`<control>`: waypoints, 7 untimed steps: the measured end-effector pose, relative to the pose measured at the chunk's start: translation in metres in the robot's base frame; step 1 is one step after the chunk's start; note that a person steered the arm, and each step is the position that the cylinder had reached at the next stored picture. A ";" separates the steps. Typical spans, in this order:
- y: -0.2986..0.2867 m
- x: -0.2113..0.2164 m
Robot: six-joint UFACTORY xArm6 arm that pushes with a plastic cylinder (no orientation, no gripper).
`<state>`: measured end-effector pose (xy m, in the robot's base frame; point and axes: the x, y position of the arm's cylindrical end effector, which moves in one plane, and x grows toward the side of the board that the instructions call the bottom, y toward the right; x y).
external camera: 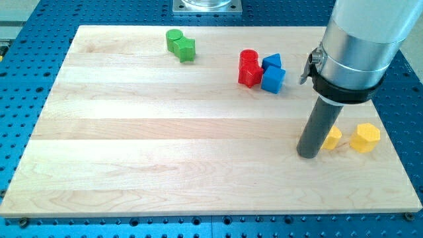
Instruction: Slide the yellow blocks towards the center left
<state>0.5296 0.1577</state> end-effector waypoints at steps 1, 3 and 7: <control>0.000 0.008; 0.017 0.065; 0.185 0.019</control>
<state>0.5482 0.3425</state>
